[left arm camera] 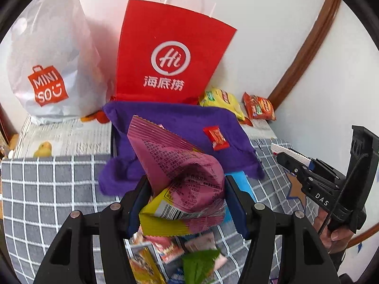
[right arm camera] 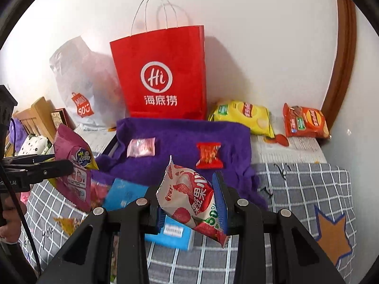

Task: Organize snacks
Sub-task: 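Lift both packets and carry them toward the purple towel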

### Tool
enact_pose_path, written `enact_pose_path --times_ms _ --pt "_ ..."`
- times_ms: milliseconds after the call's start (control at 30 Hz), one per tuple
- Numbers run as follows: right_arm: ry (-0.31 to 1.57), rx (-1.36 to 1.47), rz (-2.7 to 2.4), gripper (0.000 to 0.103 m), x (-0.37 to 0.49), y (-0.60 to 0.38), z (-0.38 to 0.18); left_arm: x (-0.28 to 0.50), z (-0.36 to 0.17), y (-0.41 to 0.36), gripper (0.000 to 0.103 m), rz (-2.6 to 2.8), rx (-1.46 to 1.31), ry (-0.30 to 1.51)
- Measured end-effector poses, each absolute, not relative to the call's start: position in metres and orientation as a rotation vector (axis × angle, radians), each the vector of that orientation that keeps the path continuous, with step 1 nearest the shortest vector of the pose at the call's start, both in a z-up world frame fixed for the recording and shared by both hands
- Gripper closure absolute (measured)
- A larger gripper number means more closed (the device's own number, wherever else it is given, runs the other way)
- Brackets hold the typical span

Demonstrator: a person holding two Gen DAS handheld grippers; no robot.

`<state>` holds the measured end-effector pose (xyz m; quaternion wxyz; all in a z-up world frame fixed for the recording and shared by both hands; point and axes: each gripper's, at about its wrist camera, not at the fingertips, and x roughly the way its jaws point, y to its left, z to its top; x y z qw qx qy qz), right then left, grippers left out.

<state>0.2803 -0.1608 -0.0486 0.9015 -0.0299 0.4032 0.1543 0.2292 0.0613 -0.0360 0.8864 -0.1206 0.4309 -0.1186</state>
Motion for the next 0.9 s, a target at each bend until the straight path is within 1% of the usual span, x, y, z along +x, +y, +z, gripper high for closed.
enact_pose_path --times_ms 300,900 --pt "0.835 -0.039 0.315 0.068 0.316 -0.157 -0.055 0.266 -0.038 0.071 0.043 -0.217 -0.253 0.902" --pt "0.813 -0.070 0.365 0.068 0.369 -0.135 -0.057 0.304 -0.044 0.074 0.043 -0.193 -0.220 0.913"
